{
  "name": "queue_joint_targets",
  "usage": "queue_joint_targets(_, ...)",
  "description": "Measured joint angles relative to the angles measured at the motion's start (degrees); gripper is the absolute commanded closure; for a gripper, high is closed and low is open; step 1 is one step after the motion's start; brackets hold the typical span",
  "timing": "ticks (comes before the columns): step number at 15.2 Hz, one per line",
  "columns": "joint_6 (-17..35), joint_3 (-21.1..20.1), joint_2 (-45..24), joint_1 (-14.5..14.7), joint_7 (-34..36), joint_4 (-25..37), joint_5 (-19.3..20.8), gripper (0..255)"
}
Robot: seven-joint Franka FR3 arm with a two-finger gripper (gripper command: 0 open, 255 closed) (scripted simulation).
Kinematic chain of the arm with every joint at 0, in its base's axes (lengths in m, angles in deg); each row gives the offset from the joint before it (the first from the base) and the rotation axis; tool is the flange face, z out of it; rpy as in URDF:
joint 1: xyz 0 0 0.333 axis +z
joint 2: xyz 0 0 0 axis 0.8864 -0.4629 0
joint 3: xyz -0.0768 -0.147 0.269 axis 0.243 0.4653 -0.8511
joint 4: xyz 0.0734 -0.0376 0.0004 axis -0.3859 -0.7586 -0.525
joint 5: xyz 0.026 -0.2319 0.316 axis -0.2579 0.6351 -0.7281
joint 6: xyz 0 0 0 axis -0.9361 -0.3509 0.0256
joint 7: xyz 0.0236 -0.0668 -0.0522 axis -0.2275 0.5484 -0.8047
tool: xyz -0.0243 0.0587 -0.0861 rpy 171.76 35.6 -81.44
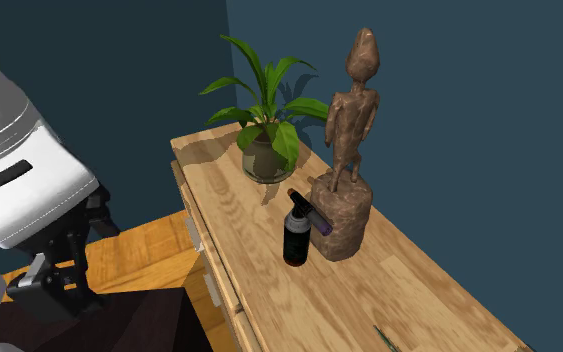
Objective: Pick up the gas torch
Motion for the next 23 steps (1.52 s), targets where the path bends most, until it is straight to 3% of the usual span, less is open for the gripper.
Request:
queue_joint_targets(3,1.32,-2.24,-0.14,-0.31,3.19,-0.60,-0.79,0)
queue_joint_targets(8,6.38,-12.16,-2.79,-1.55,17.18,-0.78,-3.89,0)
queue_joint_targets(15,13.06,-26.18,-11.67,-5.61,37.60,3.56,-4.33,0)
queue_joint_targets(20,16.37,-37.15,-21.58,-10.47,53.85,10.00,-0.44,0)
queue_joint_targets(23,17.12,-44.25,-29.98,-14.17,64.69,15.66,5.01,0)
